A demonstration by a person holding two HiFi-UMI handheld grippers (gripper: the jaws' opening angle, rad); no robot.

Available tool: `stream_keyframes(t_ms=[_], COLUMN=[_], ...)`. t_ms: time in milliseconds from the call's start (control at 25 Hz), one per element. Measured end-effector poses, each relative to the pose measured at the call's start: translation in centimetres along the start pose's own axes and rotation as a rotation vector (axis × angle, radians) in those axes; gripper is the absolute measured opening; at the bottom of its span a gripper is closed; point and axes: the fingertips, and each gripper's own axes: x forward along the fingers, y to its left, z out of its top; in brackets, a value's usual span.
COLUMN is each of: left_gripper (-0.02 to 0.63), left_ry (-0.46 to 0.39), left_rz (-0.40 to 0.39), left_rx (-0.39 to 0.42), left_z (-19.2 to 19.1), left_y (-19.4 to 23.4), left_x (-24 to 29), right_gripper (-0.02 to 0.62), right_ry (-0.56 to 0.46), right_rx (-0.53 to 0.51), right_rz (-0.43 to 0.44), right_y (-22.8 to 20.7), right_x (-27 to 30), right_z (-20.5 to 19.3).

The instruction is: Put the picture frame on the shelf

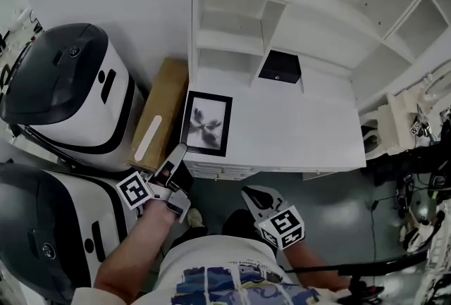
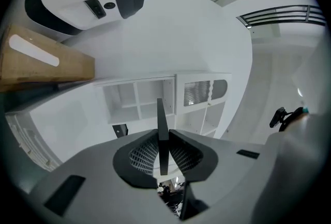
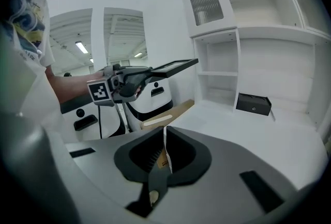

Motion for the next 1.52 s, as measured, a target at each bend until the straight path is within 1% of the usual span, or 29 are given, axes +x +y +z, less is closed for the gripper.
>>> stream_keyframes(t_ms=[120,240,480,680,920,1240,1360,1520], left_gripper=[0.071,0.071,0.071,0.071,0.071,0.071,0.071,0.071], left_ry=[-0.003,-0.005,-0.031,-0.041,-0.058,-0.08,-0.087,-0.101], left_rz=[-0.016,-0.025,-0.04,-0.031,-0.004,0.031,0.057,0.116], left_rx=[-0.005,0.003,0.012,0.021,0.029,0.071,0.088,0.109], left_z=[2.0,3.6,6.0,6.8,7.8,9.5,10.3,11.6], left_y=[0.8,1.3,0.7,0.7,2.0,3.7,4.9,6.9], left_x=[2.1,4.9,10.8,15.0,19.3,25.5,27.3,28.8], right_gripper=[0.037,0.037,0.035,0.035,0.035,0.035,0.035,0.035], right_ry=[0.026,0.026,-0.001,-0.022,-0.022,-0.025,-0.027,-0.023], right_rx=[0.005,0.023,0.004,-0.002,0.014,0.031,0.037,0.044], right_rz=[-0.017,-0.038,0.0,0.002,0.012,0.036,0.049,0.065], right_y=[-0.4,-2.0,-5.1,-8.9,-12.3,-16.3,-17.3,-18.4], right_x=[0.7,1.6,3.2,3.6,4.0,4.7,5.1,5.4], right_z=[0.1,0.6,3.5,5.2,5.3,5.5,5.5,5.5])
